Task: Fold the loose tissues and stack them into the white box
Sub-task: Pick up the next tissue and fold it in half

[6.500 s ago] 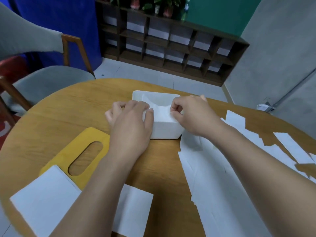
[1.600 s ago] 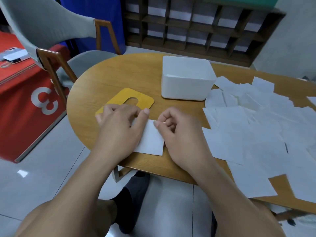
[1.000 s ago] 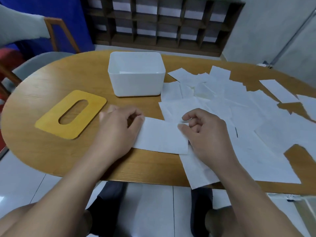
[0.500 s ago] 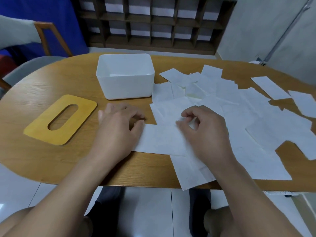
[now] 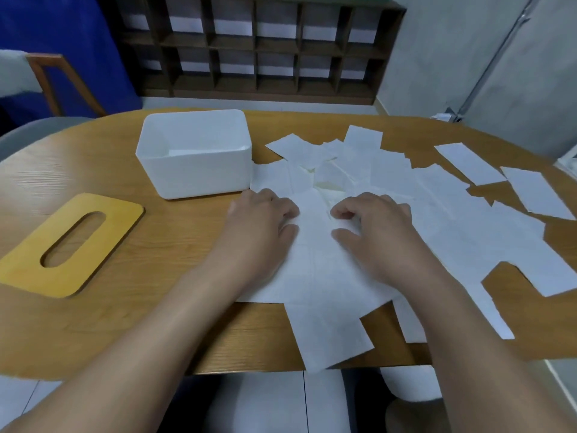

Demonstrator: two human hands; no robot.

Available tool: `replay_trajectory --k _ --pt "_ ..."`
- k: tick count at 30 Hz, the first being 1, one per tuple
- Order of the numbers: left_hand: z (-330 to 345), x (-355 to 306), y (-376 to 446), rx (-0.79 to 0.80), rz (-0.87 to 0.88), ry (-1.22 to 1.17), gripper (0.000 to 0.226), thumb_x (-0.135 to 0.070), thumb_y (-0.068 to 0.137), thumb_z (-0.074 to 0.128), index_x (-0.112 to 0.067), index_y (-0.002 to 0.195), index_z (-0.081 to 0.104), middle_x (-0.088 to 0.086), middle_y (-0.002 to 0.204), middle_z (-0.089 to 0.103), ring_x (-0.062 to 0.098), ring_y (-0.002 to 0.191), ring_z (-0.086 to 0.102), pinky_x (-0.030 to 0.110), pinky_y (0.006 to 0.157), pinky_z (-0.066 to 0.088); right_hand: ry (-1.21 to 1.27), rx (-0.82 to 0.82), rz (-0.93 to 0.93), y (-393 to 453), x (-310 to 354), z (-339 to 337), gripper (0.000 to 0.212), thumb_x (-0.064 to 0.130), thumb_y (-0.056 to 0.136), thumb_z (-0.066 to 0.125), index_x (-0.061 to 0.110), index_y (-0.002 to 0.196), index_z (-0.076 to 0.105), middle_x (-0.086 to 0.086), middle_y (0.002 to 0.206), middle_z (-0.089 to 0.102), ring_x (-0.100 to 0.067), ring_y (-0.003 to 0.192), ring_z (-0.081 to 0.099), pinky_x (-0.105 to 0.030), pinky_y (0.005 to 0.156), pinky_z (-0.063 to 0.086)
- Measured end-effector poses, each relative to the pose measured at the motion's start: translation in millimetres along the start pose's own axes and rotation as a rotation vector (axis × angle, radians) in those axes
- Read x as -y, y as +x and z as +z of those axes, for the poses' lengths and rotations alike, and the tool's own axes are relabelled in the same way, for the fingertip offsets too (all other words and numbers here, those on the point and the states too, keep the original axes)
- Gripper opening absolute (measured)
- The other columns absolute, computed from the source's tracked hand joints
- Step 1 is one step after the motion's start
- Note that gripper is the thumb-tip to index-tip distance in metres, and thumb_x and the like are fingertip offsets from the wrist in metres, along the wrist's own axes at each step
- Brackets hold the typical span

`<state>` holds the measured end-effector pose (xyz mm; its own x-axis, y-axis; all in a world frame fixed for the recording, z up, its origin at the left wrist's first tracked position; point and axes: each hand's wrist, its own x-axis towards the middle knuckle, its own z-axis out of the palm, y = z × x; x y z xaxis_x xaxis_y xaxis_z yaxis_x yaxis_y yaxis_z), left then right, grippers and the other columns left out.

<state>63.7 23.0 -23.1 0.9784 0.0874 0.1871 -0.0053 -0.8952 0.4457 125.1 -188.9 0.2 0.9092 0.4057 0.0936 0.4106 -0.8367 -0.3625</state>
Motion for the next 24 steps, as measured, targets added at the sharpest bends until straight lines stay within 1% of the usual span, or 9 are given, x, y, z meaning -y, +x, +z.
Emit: replay_trajectory --k 5,7,9,12,14,17,19,22,24 --pt "5 5 -2 -0.061 0.017 -0.035 0.021 -0.032 0.104 0.067 -0.033 0.123 0.076 -0.007 0.114 0.066 0.026 0.112 0.052 0.045 0.105 0.041 0.051 0.008 -0.008 5 -7 -4 0.012 0.024 0.101 0.070 0.034 0.098 0.076 0.010 0.098 0.065 -0.018 0.109 0.054 -0.030 0.094 0.020" --pt "5 4 -2 -0.084 0.037 -0.066 0.018 -0.031 0.105 0.065 -0.034 0.118 0.077 -0.010 0.114 0.068 0.023 0.112 0.052 0.046 0.106 0.041 0.065 -0.011 -0.004 4 -8 -4 0.015 0.025 0.101 0.071 0.033 0.090 0.075 0.010 0.101 0.066 -0.018 0.110 0.054 -0.032 0.095 0.021" --pt "3 1 -2 -0.082 0.056 -0.166 0.017 -0.036 0.109 0.060 -0.038 0.116 0.076 -0.016 0.114 0.071 0.018 0.114 0.053 0.045 0.107 0.042 0.063 -0.055 -0.040 3 -9 -1 0.012 0.028 0.101 0.072 0.034 0.091 0.074 0.014 0.112 0.066 -0.015 0.117 0.052 -0.030 0.096 0.020" --pt "-2 -7 -1 -0.028 0.059 -0.346 0.020 -0.048 0.109 0.060 -0.039 0.119 0.075 -0.023 0.108 0.073 0.006 0.113 0.059 0.034 0.097 0.046 0.093 -0.187 -0.171 -3 -7 -1 0.008 0.029 0.101 0.069 0.033 0.096 0.071 0.016 0.116 0.067 -0.013 0.122 0.051 -0.033 0.108 0.022" --pt "-4 -11 1 -0.013 0.077 -0.404 0.016 -0.047 0.107 0.066 -0.038 0.114 0.077 -0.021 0.100 0.074 0.004 0.102 0.064 0.028 0.083 0.048 0.109 -0.322 -0.245 -6 -4 -3 0.006 0.027 0.101 0.067 0.030 0.098 0.071 0.016 0.108 0.069 -0.012 0.117 0.055 -0.040 0.114 0.027" --pt "-1 -15 3 -0.065 0.106 -0.509 0.015 -0.031 0.107 0.071 -0.030 0.094 0.078 -0.015 0.076 0.065 0.001 0.065 0.057 0.016 0.060 0.035 0.112 -0.464 -0.310 -10 -2 -2 0.007 0.021 0.104 0.069 0.025 0.101 0.074 0.013 0.102 0.072 -0.012 0.110 0.059 -0.044 0.116 0.031" --pt "-3 -15 4 -0.143 0.084 -0.573 0.016 -0.021 0.106 0.072 -0.026 0.093 0.080 -0.012 0.077 0.069 0.000 0.060 0.053 0.014 0.057 0.033 0.128 -0.504 -0.316 -10 -3 -3 0.006 0.020 0.104 0.070 0.023 0.105 0.075 0.011 0.103 0.074 -0.013 0.107 0.062 -0.041 0.116 0.031" --pt "-11 -11 4 -0.261 0.059 -0.625 0.013 -0.021 0.105 0.073 -0.027 0.099 0.083 -0.005 0.086 0.075 0.013 0.065 0.055 0.033 0.061 0.044 0.172 -0.561 -0.269 -10 -4 -3 0.008 0.019 0.105 0.070 0.019 0.109 0.077 0.008 0.106 0.076 -0.015 0.104 0.065 -0.034 0.111 0.035" --pt "-18 -6 2 -0.283 0.039 -0.631 0.014 -0.023 0.106 0.072 -0.029 0.100 0.083 -0.002 0.086 0.075 0.029 0.071 0.057 0.043 0.061 0.047 0.264 -0.558 -0.236 -12 1 -4 0.010 0.020 0.108 0.068 0.018 0.111 0.078 0.009 0.105 0.076 -0.011 0.100 0.066 -0.035 0.100 0.047"
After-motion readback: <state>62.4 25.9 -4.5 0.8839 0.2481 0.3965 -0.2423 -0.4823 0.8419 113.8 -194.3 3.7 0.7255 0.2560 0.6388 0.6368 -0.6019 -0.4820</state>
